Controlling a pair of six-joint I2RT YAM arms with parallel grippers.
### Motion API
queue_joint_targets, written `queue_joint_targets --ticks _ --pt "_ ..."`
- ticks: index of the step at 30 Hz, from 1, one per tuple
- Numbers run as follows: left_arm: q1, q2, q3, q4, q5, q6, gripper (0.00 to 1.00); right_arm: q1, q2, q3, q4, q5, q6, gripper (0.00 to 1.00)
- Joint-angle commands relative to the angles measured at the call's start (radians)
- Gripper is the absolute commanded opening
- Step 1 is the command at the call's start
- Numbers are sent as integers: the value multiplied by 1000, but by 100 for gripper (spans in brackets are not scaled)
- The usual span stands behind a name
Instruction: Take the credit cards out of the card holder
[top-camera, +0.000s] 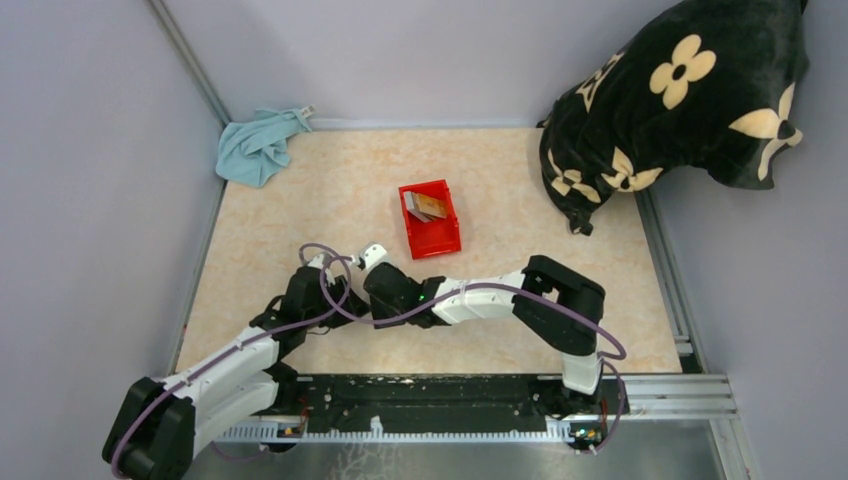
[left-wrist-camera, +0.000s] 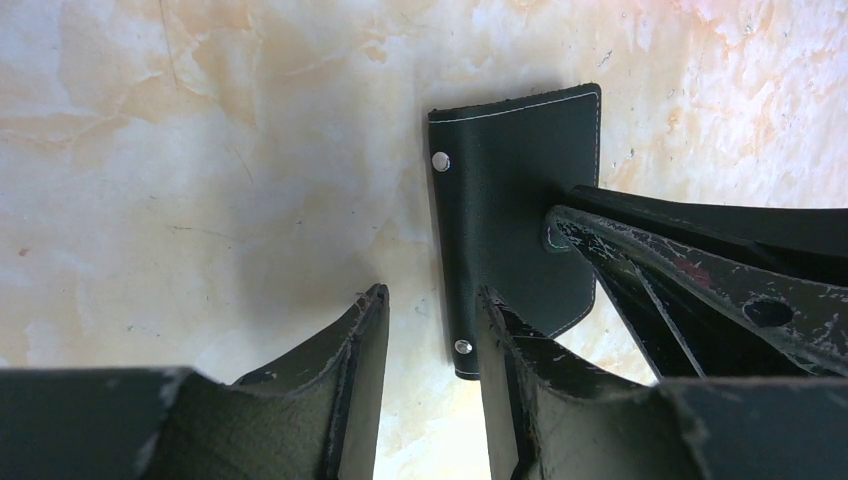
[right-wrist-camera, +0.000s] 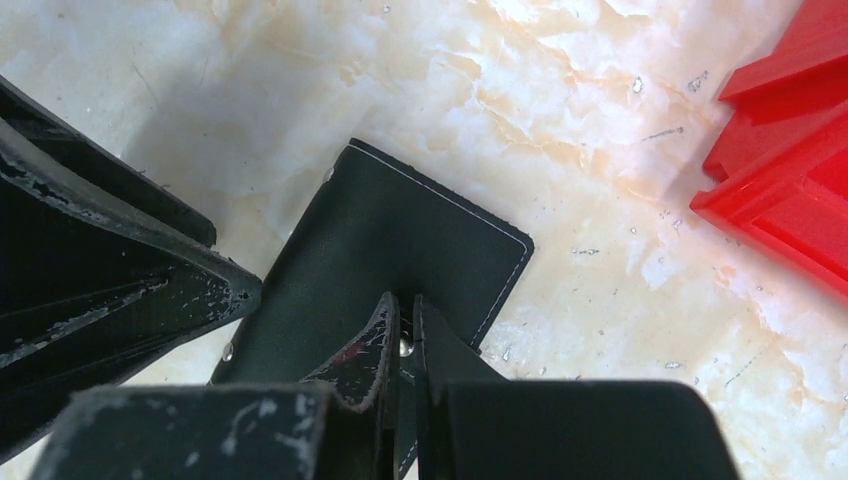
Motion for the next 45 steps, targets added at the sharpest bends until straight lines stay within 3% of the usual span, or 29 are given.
queue_joint_targets --ticks 1,10,13,15,16,18,19,27,36,45 --pt "-2 -3 -4 20 8 -8 44 8 0 -41 -68 -31 33 0" --pt "-3 12 16 109 101 1 53 -40 -142 -140 78 -166 36 0" --pt "-2 23 52 104 103 26 53 -41 -192 -170 113 -144 -11 32" --pt "-1 29 78 96 73 25 49 -42 -234 -190 125 -141 -50 43" --pt "-1 36 90 90 59 25 42 -45 -253 -195 123 -142 -67 45" --pt "1 66 116 84 46 27 9 -55 -273 -199 108 -140 -85 45" --pt "0 85 130 81 47 26 0 -58 -280 -203 104 -139 -89 45" --pt "-1 240 157 164 139 2 0 -69 -304 -217 113 -119 -216 45" --pt "-2 366 148 195 101 6 0 -69 -249 -182 155 -174 -275 46" --pt "-2 387 134 190 70 20 0 -68 -184 -187 177 -240 -257 56"
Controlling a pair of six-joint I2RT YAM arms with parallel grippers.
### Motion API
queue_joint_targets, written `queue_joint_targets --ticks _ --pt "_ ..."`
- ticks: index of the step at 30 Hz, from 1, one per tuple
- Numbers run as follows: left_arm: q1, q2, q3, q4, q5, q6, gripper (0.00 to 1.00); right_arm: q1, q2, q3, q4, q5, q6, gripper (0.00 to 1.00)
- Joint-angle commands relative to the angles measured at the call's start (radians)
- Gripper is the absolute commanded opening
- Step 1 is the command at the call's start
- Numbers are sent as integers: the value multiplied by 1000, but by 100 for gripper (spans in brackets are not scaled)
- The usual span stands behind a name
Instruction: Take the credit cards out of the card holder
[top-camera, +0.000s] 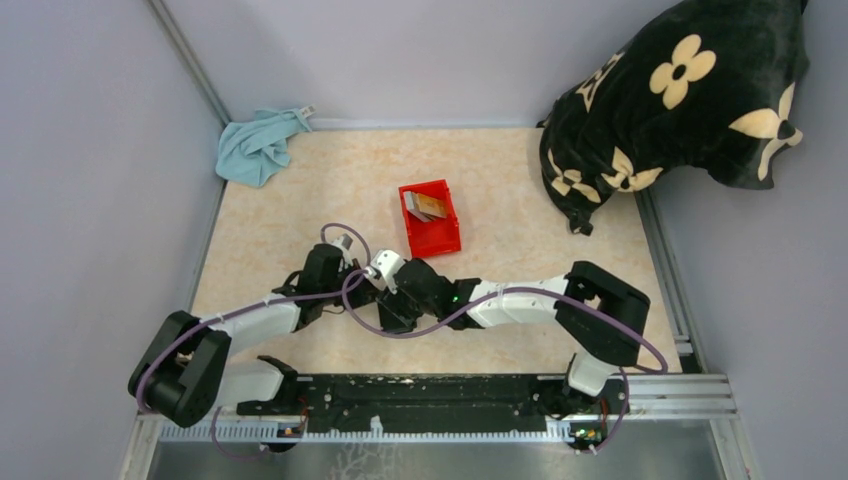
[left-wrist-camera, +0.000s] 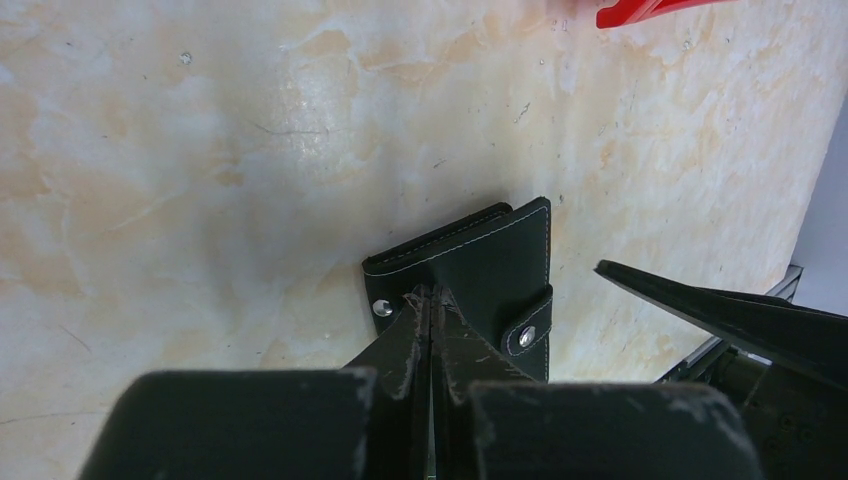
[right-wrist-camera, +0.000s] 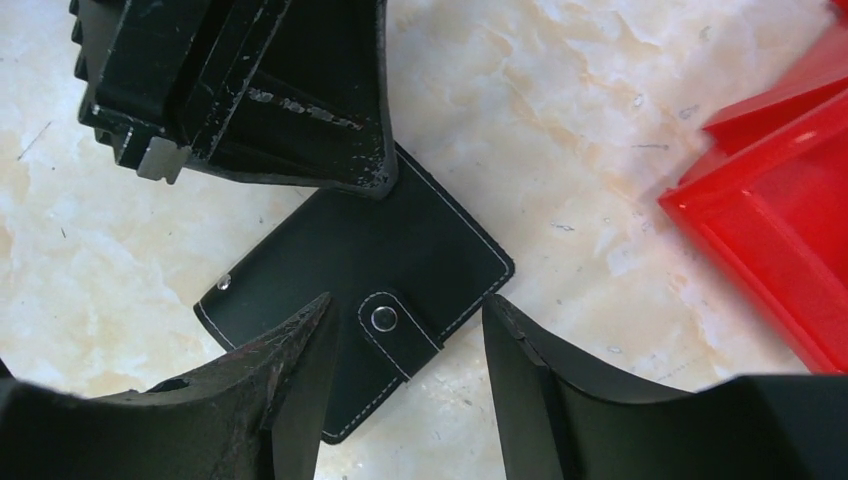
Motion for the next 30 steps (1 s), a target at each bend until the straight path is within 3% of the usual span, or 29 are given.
queue_joint_targets --ticks 1,11,15,21,30 --pt "-1 23 -17 -4 -40 19 0 -7 46 29 57 -40 1 57" --pt "-1 5 -18 -16 -42 19 0 -8 94 3 35 -24 16 58" --pt "-1 0 -18 -21 -46 18 0 -7 111 2 7 -17 45 43" --pt "-2 -13 -17 -29 -50 17 0 -9 123 -15 2 -21 95 3" --pt "-1 -23 -14 -40 -55 23 0 -33 92 -34 26 -85 122 0"
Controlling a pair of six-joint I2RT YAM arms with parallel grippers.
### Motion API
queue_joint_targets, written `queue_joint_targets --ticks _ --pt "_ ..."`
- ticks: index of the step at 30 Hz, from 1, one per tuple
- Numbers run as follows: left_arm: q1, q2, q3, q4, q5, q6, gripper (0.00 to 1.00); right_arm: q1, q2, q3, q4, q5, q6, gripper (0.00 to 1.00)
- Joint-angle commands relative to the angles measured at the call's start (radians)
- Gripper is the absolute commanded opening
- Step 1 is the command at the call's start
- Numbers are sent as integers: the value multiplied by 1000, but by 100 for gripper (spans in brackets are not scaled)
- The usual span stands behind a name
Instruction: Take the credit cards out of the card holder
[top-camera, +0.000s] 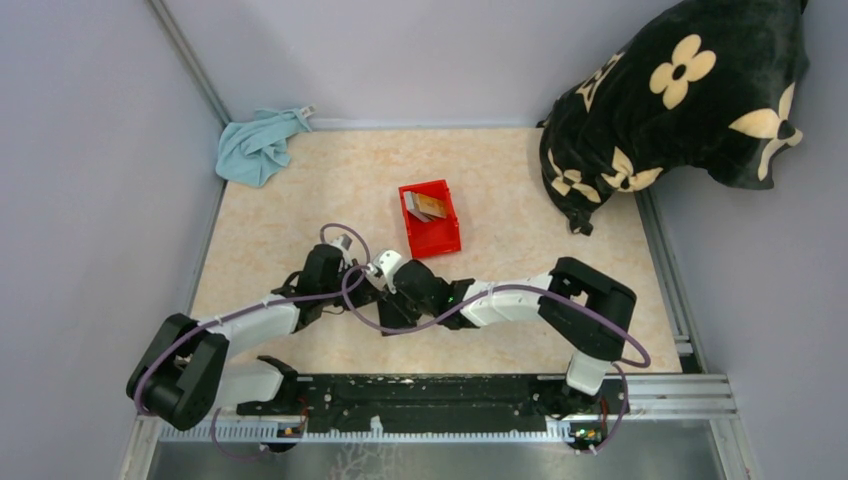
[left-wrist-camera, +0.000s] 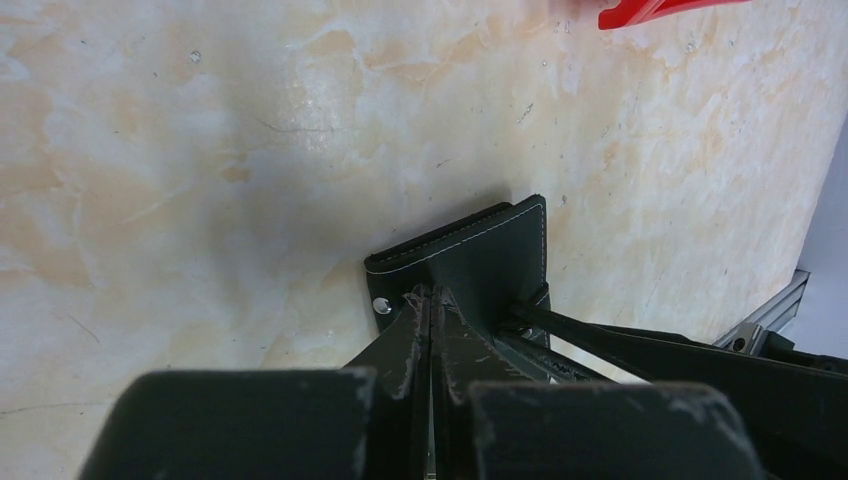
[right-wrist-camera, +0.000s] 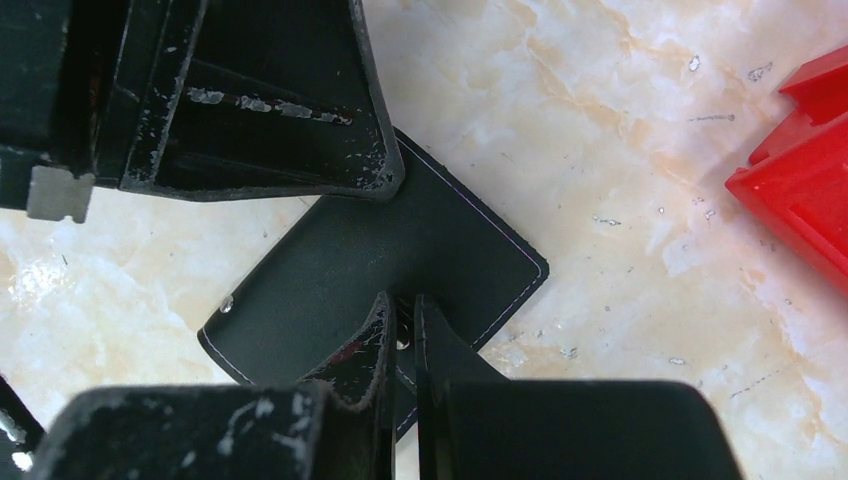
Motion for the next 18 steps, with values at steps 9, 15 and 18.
queue_joint_targets --ticks 9,15,18 --pt "-1 -4 2 -37 -65 63 0 -51 -97 6 -74 -141 -49 0" --pt "0 39 55 -45 -75 91 1 -53 -92 33 -124 -4 -117 33" --pt "1 79 93 -43 -74 102 1 -55 -80 40 -128 -1 -143 51"
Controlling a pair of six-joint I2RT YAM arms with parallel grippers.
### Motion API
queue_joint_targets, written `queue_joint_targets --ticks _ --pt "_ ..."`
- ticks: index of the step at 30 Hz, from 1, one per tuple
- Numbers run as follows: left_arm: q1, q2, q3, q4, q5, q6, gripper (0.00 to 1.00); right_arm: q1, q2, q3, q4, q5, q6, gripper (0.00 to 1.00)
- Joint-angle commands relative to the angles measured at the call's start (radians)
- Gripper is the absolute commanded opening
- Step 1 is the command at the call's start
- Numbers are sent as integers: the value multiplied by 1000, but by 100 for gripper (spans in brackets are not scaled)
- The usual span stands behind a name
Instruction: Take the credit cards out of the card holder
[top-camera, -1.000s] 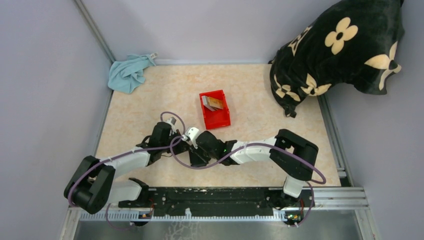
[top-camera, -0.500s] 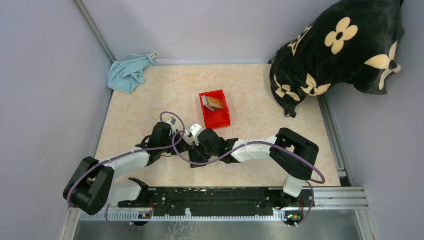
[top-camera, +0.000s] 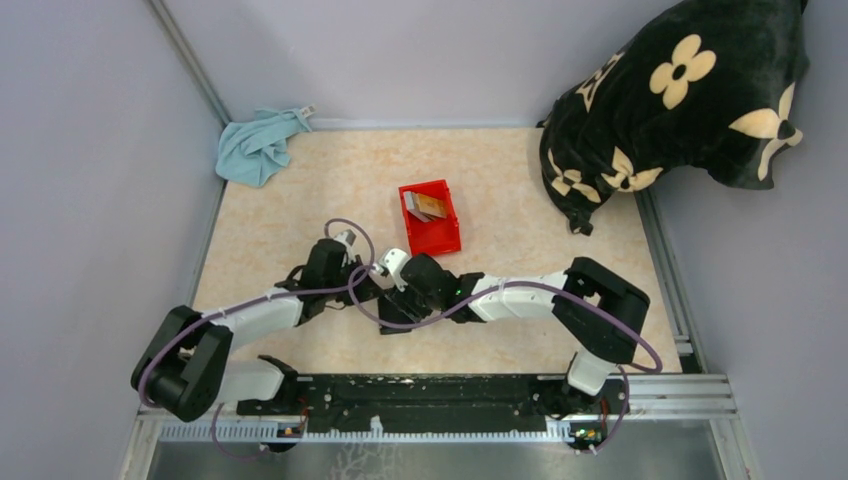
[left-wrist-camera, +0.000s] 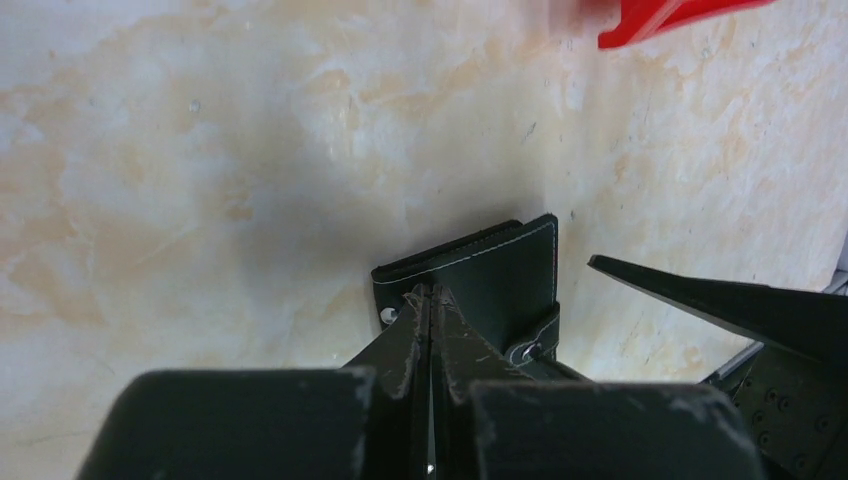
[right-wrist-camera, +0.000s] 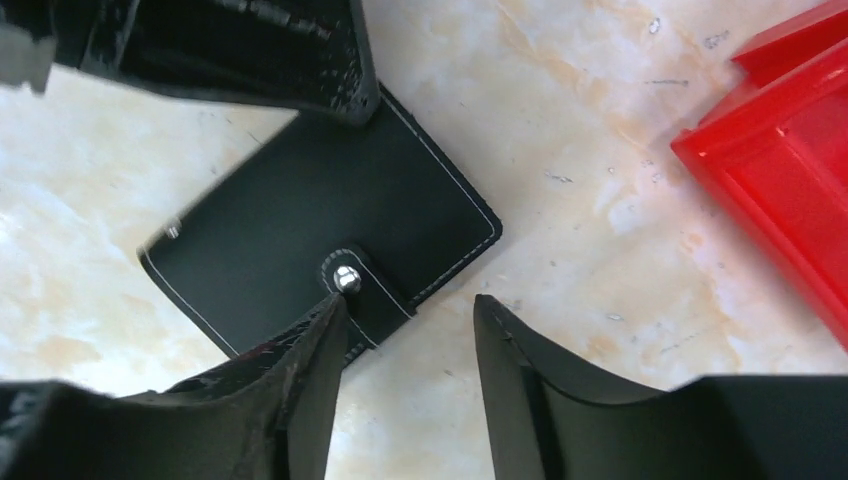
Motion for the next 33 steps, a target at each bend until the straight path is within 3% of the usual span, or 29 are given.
queue_joint_targets --ticks 1,7,20,28,33 --pt "1 65 69 -17 -55 51 1 -10 -18 45 -23 45 -67 56" --pt "0 131 128 -17 -48 64 2 -11 -18 47 16 3 -120 63" --pt "1 105 126 -30 -17 75 5 -11 75 113 50 -81 -133 61" --pt "1 86 120 -45 -27 77 5 -10 95 108 25 -102 -114 43" --pt "1 92 125 -45 -21 72 5 -3 81 65 16 -125 -101 20"
